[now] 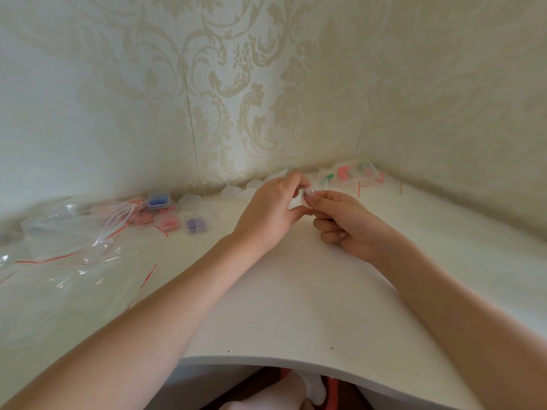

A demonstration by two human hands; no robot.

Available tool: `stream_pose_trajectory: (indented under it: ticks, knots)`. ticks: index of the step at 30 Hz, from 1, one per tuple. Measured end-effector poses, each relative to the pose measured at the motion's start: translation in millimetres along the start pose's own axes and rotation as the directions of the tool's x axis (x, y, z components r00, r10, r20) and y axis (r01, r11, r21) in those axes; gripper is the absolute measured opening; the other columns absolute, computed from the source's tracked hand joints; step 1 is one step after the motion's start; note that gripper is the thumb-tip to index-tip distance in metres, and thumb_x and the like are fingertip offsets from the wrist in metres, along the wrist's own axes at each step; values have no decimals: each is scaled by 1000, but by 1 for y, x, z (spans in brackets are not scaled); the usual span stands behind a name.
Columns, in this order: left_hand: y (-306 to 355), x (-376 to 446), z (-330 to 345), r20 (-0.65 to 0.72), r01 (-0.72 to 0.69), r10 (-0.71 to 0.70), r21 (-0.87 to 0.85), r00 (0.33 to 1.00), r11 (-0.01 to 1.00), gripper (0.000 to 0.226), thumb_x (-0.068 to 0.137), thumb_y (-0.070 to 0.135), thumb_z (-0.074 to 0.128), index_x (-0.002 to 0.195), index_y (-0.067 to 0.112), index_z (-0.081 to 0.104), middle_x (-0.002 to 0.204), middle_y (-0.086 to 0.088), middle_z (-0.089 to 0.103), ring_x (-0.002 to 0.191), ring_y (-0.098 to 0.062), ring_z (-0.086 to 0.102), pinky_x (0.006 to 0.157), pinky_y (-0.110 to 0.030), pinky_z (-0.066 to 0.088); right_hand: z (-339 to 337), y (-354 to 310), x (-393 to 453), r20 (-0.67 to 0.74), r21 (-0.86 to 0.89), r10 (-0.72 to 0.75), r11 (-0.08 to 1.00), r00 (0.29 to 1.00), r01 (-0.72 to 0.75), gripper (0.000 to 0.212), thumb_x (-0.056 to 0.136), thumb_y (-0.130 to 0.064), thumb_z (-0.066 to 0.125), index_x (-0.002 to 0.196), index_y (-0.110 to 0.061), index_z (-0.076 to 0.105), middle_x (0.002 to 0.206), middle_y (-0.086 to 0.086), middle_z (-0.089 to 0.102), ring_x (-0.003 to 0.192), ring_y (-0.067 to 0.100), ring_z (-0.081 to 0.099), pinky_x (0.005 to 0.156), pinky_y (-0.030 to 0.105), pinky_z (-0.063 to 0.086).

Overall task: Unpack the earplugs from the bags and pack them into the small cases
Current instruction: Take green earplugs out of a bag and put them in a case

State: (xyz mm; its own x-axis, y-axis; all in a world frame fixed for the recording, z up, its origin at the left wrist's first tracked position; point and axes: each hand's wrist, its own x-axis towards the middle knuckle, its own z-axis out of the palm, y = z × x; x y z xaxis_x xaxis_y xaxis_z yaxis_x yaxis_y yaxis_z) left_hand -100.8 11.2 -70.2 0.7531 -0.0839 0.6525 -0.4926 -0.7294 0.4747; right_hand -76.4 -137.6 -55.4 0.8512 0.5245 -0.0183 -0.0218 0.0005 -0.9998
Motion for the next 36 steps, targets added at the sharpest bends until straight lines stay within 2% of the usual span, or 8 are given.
stream_pose_trajectory:
  ticks: [6, 10, 14, 17, 20, 27, 32, 36]
  knots:
    - [-1, 1, -1, 40, 4, -5, 26, 999, 1000, 23, 81, 12, 72, 99, 8, 58, 97, -7, 66, 94, -23, 62, 83, -41, 51, 2, 0, 0, -31, 17, 49, 999, 998, -49, 34, 94, -33, 54, 65, -21, 40, 55, -7, 18, 42, 5, 13, 38, 19, 8]
    - [6, 5, -5, -32, 263, -292, -354, 956, 898, 25, 78, 15, 76, 95, 7, 61, 92, -2, 69, 88, -9, 67, 81, -17, 52, 0, -1, 1, -117, 63, 70, 996, 991, -63, 28, 98, -41, 45, 82, -19, 50, 50, -8, 24, 39, 6, 17, 34, 16, 13]
    - [2, 8, -11, 162, 443, -490, -718, 857, 537, 18, 88, 19, 66, 98, 4, 66, 103, -14, 70, 97, -19, 68, 88, -28, 53, -9, 3, 1, -215, -540, -302, 829, 929, 145, 17, 98, -34, 48, 113, -31, 54, 46, -8, 36, 45, 12, 33, 44, 19, 29]
    - [5, 7, -9, 300, 487, -456, -789, 838, 376, 15, 90, 18, 62, 89, 5, 69, 108, -11, 70, 99, -21, 68, 91, -28, 52, -8, 5, -1, -92, -680, -440, 683, 893, 267, 16, 94, -38, 53, 110, -38, 56, 46, -6, 28, 45, 12, 28, 45, 22, 23]
    - [5, 7, -9, 362, 500, -415, -813, 835, 297, 22, 92, 19, 59, 95, -1, 66, 111, -12, 69, 103, -24, 67, 90, -27, 53, -7, 4, -2, -105, -710, -460, 656, 881, 258, 20, 92, -51, 51, 100, -34, 57, 44, -7, 28, 42, 11, 24, 45, 26, 20]
    - [-2, 8, -13, 437, 565, -385, -753, 813, 337, 25, 94, 15, 55, 98, -8, 63, 106, -13, 68, 104, -23, 65, 85, -24, 55, -8, 5, -3, -40, -892, -448, 419, 893, 170, 16, 99, -41, 41, 103, -30, 52, 47, -6, 40, 45, 9, 37, 49, 28, 27]
    - [14, 1, -7, 581, 675, -352, -682, 733, 280, 18, 93, 13, 56, 95, -3, 63, 92, -14, 67, 88, -22, 68, 81, -26, 57, -20, 0, 2, -184, -808, -534, 560, 825, 182, 22, 99, -24, 42, 98, -20, 64, 62, -10, 51, 57, 13, 45, 57, 31, 35]
    - [22, -1, -6, 700, 738, -239, -656, 673, 156, 28, 96, 10, 48, 114, -10, 57, 101, -18, 67, 92, -25, 69, 86, -29, 56, -18, 2, 3, -185, -725, -455, 662, 871, 192, 24, 99, -20, 42, 91, -16, 64, 81, -3, 65, 62, 11, 58, 60, 28, 47]
